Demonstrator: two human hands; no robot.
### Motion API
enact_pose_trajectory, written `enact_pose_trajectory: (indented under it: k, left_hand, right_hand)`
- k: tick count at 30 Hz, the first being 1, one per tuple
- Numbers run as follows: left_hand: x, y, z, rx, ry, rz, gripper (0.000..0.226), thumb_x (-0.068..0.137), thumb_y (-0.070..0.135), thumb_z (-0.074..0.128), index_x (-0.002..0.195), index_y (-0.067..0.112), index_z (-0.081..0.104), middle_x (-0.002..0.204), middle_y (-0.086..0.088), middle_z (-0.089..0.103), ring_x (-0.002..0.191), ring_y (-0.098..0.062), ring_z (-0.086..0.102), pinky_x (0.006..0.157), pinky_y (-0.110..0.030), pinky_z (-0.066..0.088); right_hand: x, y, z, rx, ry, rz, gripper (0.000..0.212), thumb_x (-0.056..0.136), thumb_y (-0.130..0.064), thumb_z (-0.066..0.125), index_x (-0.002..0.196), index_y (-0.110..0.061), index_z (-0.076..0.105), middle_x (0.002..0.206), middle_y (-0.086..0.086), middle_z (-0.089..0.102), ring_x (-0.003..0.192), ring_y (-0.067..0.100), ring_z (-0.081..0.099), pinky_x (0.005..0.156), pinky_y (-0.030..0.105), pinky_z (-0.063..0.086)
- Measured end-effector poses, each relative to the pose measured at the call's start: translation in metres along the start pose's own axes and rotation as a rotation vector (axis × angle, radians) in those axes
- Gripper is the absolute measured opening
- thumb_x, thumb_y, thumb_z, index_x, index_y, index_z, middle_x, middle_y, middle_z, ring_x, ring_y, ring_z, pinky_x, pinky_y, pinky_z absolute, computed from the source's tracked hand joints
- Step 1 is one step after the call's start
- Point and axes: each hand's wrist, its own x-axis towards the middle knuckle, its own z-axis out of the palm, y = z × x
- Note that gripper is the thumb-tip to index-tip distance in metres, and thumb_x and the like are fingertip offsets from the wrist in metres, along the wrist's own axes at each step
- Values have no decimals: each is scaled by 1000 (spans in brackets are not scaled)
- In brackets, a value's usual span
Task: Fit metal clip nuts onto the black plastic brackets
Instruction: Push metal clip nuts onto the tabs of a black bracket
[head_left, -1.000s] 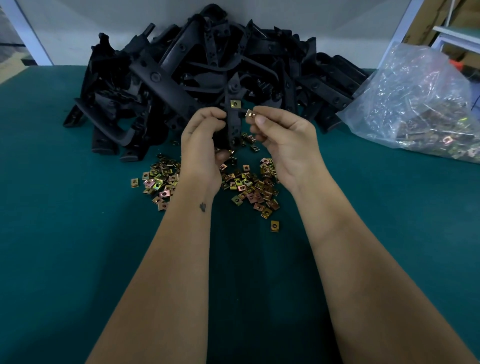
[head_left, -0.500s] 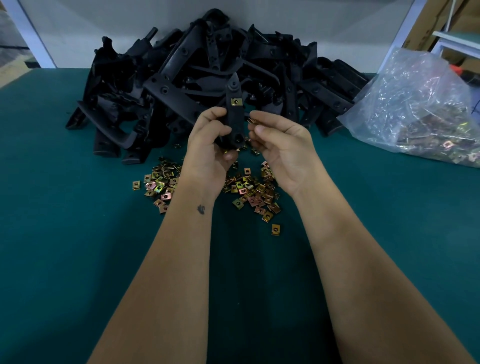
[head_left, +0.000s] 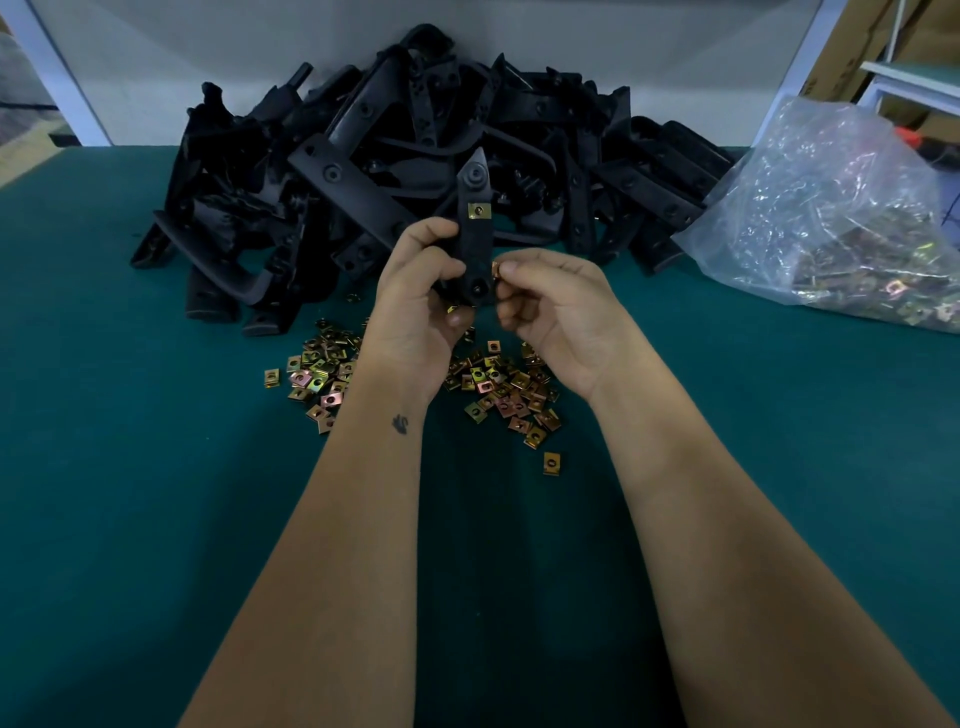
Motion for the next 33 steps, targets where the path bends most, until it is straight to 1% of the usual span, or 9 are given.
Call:
enact_pose_trajectory:
  k: [6, 9, 12, 15, 18, 23, 28, 30, 33]
  left_hand:
    - [0, -2, -1, 53, -47, 10, 28, 83, 0, 44, 89, 23, 58, 91, 2, 63, 73, -13, 50, 49, -19, 34]
    - [0, -2, -4, 37, -132, 16, 41, 90, -4, 45, 112, 27, 61, 100, 4, 69, 78, -11, 57, 54, -19, 41]
    - [1, -2, -9, 32, -258, -27, 55, 96, -4, 49, 137, 32, 52, 116, 2, 68, 87, -9, 63, 62, -20, 47]
    - [1, -1, -12, 92, -305, -65, 57, 94, 0, 55, 146, 23, 45, 120, 2, 68, 97, -9, 65, 73, -20, 51]
    - [0, 0, -13, 117, -289, -95, 64, 84, 8, 63, 145, 21, 47, 122, 1, 69, 105, -13, 63, 84, -23, 50]
    - [0, 3, -14, 113, -290, -144, 61, 85, 8, 63, 142, 27, 50, 118, 5, 69, 91, -9, 59, 60, -18, 44]
    - [0, 3, -14, 146, -295, -145, 62, 86, 8, 62, 144, 26, 49, 129, 0, 65, 97, -12, 57, 61, -19, 44]
    - [0, 2, -15, 165, -285, -146, 65, 85, 9, 63, 146, 25, 47, 137, -2, 61, 103, -12, 58, 65, -19, 48]
    - [0, 2, -15, 155, -284, -136, 65, 85, 9, 63, 145, 26, 47, 137, -2, 61, 103, -10, 61, 65, -18, 49]
  right_hand:
    - [2, 3, -2, 32, -6, 0, 15, 91, 1, 60, 79, -6, 66, 58, -2, 60, 51, 7, 54, 53, 19, 46]
    - [3, 2, -3, 43, 20, 4, 20, 90, -1, 63, 73, -10, 66, 57, -3, 59, 51, 6, 52, 52, 18, 45]
    - [3, 1, -7, 61, 46, 5, 30, 90, -2, 64, 62, -15, 66, 56, -3, 52, 51, 8, 46, 50, 18, 40]
    - [1, 1, -10, 24, 28, 22, 47, 91, -4, 61, 48, -20, 64, 55, -4, 45, 48, 7, 39, 53, 21, 34]
    - [-1, 2, -11, -9, 0, 42, 50, 93, -5, 59, 46, -21, 62, 57, -3, 40, 47, 7, 35, 57, 25, 32]
    - [-2, 2, -12, -30, -37, 53, 50, 94, -7, 57, 47, -22, 61, 55, -5, 38, 45, 7, 33, 56, 24, 34]
    - [-3, 2, -11, -29, -29, 58, 50, 95, -6, 56, 48, -22, 60, 54, -6, 37, 45, 6, 32, 55, 23, 33]
    - [-3, 2, -11, -40, -17, 64, 47, 95, -6, 56, 52, -22, 60, 54, -6, 36, 45, 6, 31, 55, 23, 32]
    - [-2, 2, -12, -44, -12, 69, 36, 96, -6, 56, 62, -18, 59, 52, -7, 37, 44, 5, 30, 55, 23, 32]
